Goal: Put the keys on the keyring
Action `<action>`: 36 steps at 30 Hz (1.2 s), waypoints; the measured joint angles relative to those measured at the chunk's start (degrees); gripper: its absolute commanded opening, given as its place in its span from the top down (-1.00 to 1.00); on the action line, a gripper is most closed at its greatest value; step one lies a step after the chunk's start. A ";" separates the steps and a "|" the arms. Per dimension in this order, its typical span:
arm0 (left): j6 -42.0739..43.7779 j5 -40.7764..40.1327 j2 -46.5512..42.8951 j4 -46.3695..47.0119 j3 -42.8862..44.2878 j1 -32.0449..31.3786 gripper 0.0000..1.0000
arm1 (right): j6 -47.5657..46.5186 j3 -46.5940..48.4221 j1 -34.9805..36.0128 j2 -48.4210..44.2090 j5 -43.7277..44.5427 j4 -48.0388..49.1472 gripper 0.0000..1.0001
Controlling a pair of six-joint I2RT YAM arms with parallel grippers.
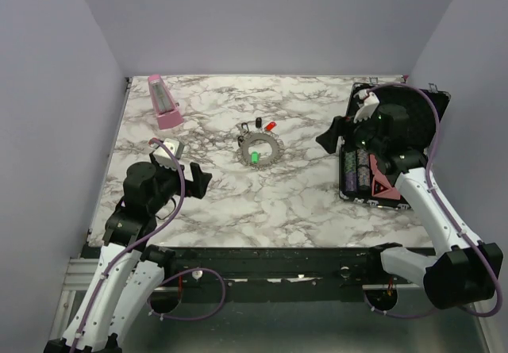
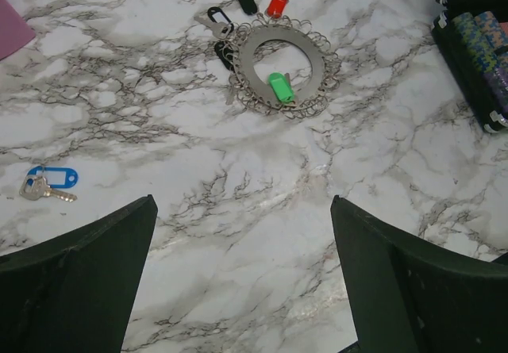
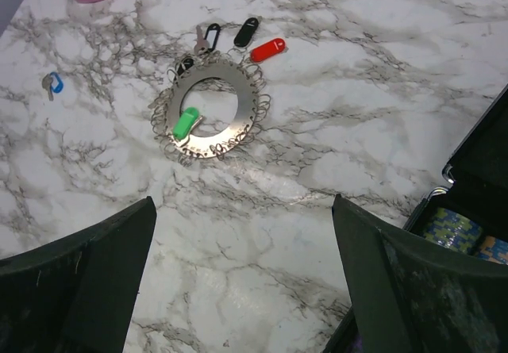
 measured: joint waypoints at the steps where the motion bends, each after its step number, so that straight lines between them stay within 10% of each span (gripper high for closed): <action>1: 0.00 0.00 0.02 0.00 0.00 0.00 -0.97 | 0.09 -0.20 -0.17 0.00 -0.46 0.15 -1.00; 18: -3.54 7.50 3.37 2.95 -0.26 1.88 -0.97 | -14.95 -8.98 -1.86 -1.29 -26.10 -0.46 -1.00; 36: -10.21 2.95 23.80 -3.58 8.20 -4.13 -0.86 | -21.09 -9.81 -1.86 -2.03 -26.99 -2.75 -1.00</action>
